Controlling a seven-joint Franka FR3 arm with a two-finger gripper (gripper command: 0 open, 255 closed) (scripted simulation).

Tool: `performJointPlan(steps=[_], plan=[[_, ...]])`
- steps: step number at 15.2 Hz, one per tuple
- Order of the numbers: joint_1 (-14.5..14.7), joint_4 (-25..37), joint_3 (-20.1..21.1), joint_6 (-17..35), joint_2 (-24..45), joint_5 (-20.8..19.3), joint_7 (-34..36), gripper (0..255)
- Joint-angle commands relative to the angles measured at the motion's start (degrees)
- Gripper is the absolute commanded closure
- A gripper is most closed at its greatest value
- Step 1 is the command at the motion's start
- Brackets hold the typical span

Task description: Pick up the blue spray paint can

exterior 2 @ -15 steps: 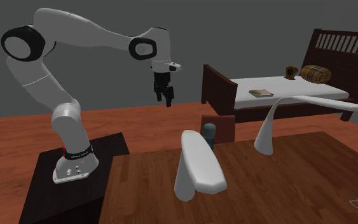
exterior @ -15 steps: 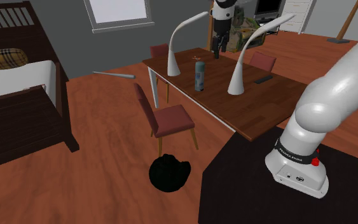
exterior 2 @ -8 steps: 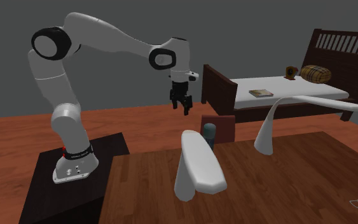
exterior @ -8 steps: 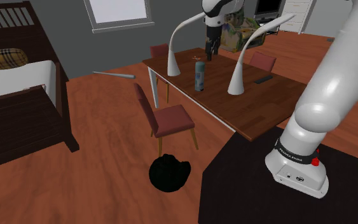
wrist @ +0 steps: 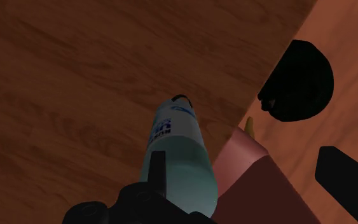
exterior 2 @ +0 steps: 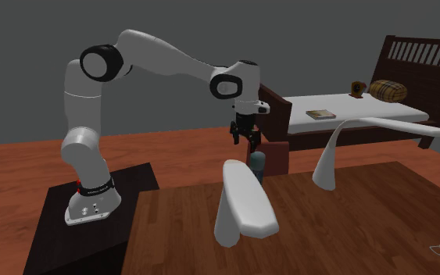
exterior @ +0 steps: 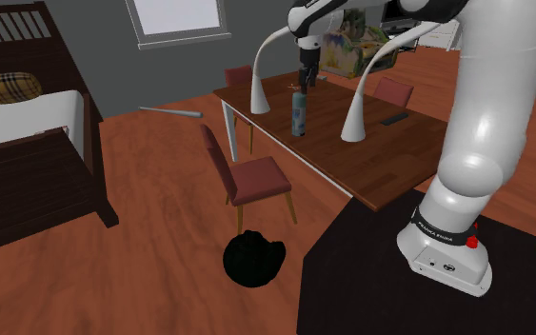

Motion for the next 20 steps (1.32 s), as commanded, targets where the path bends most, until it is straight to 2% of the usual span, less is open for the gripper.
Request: performJointPlan(steps=[1, 4, 13, 14, 20], plan=[[-1.4, 5.8, 0.3, -0.7, 5.6, 2.1, -2.1, 0], [-3.5, 13.5, 1.0, -2.2, 12.1, 4.2, -4.1, 0], [-3.6, 10.2, 1.4, 2.7, 13.8, 4.9, -4.6, 0], [-3.6, 10.3, 1.4, 2.7, 13.9, 4.9, -4.6, 255], [-3.6, 10.3, 1.4, 2.7, 13.9, 4.9, -4.6, 255]])
